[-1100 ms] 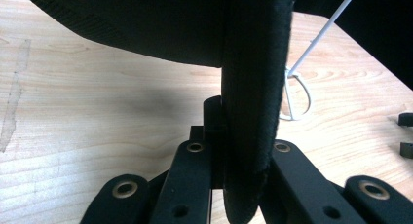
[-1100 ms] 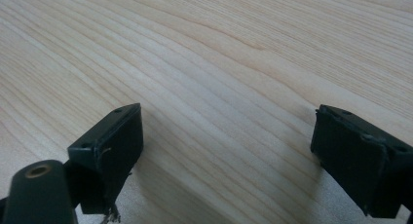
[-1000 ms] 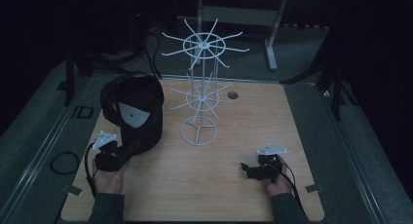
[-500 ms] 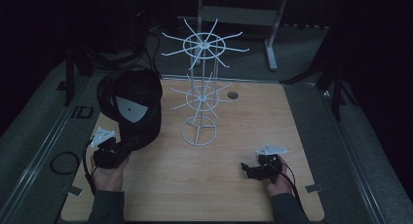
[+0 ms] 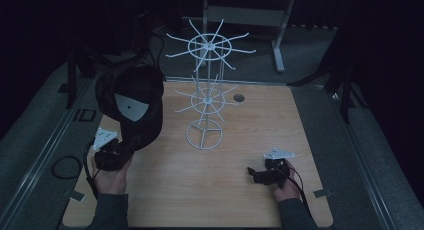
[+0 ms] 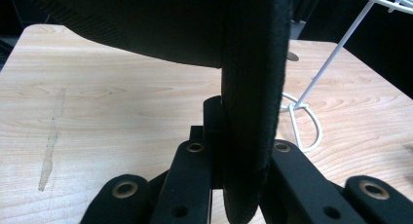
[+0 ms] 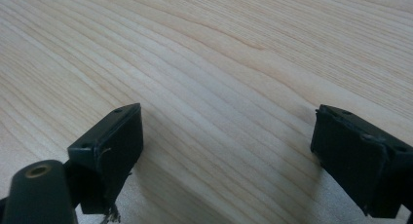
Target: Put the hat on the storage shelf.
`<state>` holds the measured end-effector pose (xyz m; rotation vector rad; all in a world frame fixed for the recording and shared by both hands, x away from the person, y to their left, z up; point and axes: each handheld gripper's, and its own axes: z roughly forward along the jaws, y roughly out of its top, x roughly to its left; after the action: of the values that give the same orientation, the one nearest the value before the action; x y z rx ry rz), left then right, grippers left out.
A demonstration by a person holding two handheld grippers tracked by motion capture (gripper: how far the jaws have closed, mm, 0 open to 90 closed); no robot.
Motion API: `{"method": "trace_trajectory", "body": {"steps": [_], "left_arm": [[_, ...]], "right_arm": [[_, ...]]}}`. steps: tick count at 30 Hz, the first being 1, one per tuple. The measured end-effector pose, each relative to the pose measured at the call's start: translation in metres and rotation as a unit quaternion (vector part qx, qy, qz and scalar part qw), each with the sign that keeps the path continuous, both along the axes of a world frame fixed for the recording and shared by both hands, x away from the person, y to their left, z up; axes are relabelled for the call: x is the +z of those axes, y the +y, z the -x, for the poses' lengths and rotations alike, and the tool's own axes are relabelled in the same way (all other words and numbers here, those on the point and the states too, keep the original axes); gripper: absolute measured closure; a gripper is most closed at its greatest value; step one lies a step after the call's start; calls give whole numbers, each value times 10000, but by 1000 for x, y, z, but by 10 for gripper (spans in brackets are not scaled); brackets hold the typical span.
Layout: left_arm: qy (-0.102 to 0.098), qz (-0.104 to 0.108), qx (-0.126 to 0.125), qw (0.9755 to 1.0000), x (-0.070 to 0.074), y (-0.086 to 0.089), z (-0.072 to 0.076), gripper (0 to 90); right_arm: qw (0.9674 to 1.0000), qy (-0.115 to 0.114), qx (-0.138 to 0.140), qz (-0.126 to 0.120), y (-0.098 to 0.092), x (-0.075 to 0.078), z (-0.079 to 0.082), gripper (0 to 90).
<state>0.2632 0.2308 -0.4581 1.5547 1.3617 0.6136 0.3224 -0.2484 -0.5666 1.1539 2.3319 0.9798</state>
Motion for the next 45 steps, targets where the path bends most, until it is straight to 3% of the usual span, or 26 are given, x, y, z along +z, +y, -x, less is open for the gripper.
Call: {"method": "trace_trajectory", "body": {"steps": [45], "left_arm": [[-532, -330, 276, 9977, 31, -13, 0, 867]], "right_arm": [[10000, 1, -12, -15, 0, 0, 0, 117]]}}
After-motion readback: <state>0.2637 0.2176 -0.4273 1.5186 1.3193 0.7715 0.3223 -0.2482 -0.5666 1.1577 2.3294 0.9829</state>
